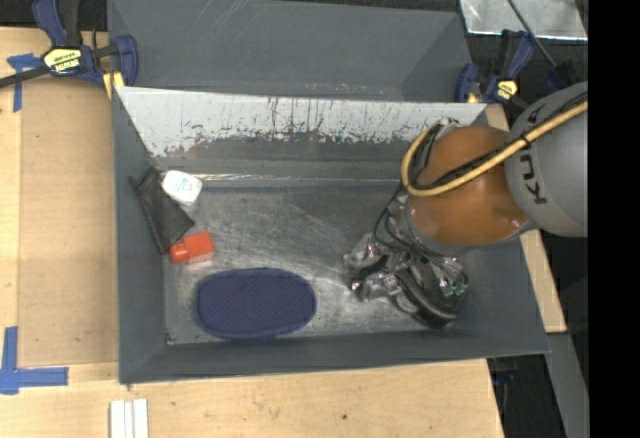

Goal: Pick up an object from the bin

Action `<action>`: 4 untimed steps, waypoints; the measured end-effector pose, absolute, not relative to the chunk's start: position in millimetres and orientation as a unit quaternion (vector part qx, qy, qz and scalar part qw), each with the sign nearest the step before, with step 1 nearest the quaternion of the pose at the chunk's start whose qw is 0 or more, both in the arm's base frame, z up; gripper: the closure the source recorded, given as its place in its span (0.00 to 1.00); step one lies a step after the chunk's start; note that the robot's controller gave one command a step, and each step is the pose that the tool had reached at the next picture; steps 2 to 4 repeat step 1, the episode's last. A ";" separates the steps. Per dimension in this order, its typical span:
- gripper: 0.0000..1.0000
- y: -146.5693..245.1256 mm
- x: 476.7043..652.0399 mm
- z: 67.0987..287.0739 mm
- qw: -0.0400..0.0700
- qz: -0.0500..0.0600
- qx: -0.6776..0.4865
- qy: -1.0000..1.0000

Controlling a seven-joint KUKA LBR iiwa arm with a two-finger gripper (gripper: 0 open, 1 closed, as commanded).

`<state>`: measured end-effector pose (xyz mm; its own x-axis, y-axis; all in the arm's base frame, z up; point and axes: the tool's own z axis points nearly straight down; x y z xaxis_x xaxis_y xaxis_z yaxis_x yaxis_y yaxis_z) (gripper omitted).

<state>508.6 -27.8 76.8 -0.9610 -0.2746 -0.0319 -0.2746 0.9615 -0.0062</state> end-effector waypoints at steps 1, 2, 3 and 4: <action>1.00 -47.5 530.5 274.7 0.005 -0.001 -0.132 0.991; 1.00 -47.5 530.5 274.7 0.005 -0.001 -0.132 0.991; 1.00 -47.5 530.5 274.7 0.005 -0.001 -0.132 0.991; 1.00 -47.5 530.5 274.7 0.005 -0.001 -0.132 0.991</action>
Offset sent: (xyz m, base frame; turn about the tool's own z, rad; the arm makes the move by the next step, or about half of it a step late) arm 0.0202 -0.0190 0.1952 0.0110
